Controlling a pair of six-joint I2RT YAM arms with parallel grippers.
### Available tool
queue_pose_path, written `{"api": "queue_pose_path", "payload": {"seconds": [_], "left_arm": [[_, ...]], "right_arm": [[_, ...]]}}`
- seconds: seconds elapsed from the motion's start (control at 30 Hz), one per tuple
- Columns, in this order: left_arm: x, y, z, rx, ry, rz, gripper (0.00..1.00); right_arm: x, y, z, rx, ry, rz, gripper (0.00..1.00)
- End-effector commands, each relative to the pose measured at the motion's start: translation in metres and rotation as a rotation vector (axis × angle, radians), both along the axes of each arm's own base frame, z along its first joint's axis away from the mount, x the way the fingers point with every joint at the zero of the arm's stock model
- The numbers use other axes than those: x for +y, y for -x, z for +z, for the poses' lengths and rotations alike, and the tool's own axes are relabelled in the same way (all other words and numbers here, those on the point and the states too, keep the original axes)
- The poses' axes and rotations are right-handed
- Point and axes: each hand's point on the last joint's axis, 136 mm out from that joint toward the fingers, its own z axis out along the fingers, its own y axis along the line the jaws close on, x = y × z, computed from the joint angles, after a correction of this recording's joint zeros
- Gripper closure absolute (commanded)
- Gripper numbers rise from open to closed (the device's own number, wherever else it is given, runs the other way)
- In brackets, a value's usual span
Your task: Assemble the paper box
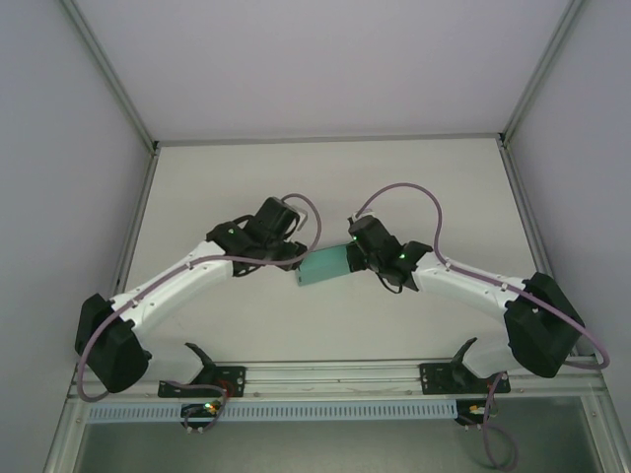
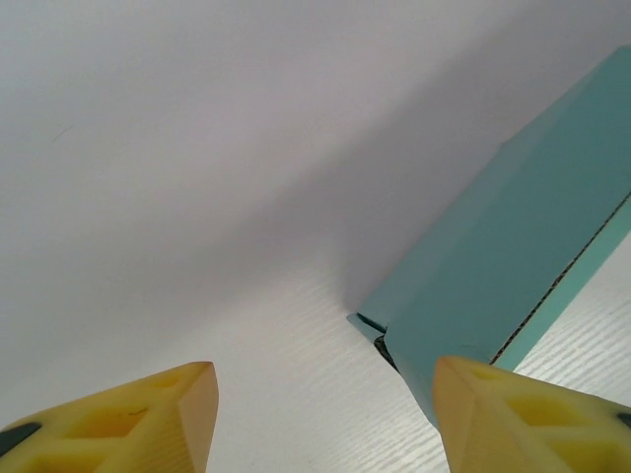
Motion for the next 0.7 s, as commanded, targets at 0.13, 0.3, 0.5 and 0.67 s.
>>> {"api": "queue_pose_path", "payload": {"seconds": [0.13,0.3,0.5,0.67], "left_arm": [[0.004,0.003,-0.001,0.022,0.055,0.097,0.45],[0.004,0.002,-0.01,0.037,0.053,0.113,0.51],[0.011,0.006,-0.014,0.064,0.061,0.159,0.61],[0.013,0.016,-0.012,0.057,0.041,0.163,0.59]], "right_arm": [[-0.01,0.039,-0.042,0.198,0.097,0.009,1.0],[-0.004,0.04,-0.037,0.197,0.098,0.011,1.0],[-0.007,0.039,-0.035,0.191,0.12,-0.006,1.0],[-0.007,0.04,-0.036,0.195,0.123,-0.013,1.0]]}}
